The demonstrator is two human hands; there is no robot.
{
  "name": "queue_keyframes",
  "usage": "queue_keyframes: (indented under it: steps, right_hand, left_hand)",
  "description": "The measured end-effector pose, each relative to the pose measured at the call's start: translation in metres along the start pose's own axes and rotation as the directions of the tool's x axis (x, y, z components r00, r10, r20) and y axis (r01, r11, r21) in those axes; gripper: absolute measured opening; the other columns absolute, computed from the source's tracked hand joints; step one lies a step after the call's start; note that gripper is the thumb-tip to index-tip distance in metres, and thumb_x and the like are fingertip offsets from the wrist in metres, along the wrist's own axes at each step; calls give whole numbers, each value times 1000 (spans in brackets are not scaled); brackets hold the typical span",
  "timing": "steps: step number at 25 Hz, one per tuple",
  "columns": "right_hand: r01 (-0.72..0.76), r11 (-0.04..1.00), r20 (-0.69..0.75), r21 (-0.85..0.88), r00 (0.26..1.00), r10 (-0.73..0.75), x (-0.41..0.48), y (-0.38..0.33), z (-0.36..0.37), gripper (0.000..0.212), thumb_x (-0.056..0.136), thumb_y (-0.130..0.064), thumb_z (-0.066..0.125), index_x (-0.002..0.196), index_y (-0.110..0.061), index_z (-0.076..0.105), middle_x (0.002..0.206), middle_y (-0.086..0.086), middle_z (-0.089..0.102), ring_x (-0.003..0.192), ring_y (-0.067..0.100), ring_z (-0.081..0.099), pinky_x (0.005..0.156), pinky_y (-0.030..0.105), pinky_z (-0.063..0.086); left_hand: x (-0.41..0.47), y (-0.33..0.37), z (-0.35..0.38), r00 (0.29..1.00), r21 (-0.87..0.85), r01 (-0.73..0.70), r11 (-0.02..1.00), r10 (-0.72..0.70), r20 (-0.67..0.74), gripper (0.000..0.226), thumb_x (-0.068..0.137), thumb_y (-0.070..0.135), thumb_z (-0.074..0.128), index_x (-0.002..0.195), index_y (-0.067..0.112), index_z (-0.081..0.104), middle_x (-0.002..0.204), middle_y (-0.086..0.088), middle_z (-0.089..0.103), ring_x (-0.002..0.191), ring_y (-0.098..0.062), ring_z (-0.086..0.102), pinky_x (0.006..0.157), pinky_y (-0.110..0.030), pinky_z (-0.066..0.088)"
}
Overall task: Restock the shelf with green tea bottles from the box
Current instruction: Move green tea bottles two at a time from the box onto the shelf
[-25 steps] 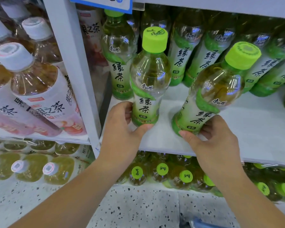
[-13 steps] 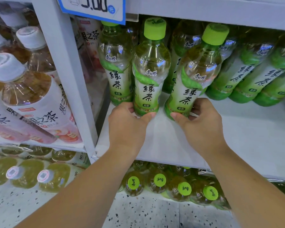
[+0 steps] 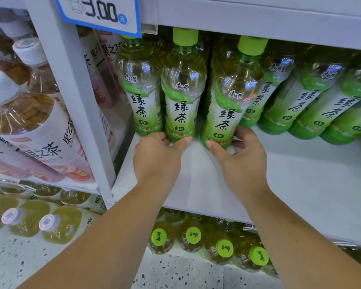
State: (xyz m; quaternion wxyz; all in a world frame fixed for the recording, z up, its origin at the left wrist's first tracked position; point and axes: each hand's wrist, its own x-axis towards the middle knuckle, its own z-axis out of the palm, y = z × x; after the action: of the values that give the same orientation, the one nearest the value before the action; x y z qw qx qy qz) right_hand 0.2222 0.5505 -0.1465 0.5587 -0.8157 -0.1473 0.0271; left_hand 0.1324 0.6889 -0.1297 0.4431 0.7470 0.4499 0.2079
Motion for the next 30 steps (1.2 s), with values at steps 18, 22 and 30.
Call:
queue_keyframes:
  steps: [18, 22, 30]
  right_hand:
    - [-36, 987, -9, -159, 999, 35, -3, -5, 8, 59, 74, -63, 73, 124, -31, 66, 111, -13, 70, 107, 10, 61, 90, 34, 53]
    - [-110, 982, 19, -156, 993, 114, 2, -15, 10, 44, 81, -44, 79, 119, -24, 69, 113, 0, 69, 102, 16, 64, 92, 34, 53]
    - [-302, 919, -28, -254, 952, 305, -18, -37, -5, 71, 90, -54, 65, 145, -14, 47, 128, 3, 58, 117, 26, 57, 84, 30, 41]
  left_hand:
    - [5, -7, -8, 992, 5, -93, 996, 92, 83, 32, 88, 42, 75, 100, 13, 76, 83, 7, 61, 77, -10, 53, 58, -10, 34]
    - [6, -5, -18, 985, 64, -112, 992, 102, 142, 28, 92, 40, 70, 95, 12, 68, 93, 2, 66, 83, -16, 56, 54, -14, 31]
    - [8, 6, -51, 926, 24, -63, 998, 49, 375, 53, 90, 46, 61, 136, 20, 57, 127, 5, 63, 110, -18, 59, 79, -27, 41]
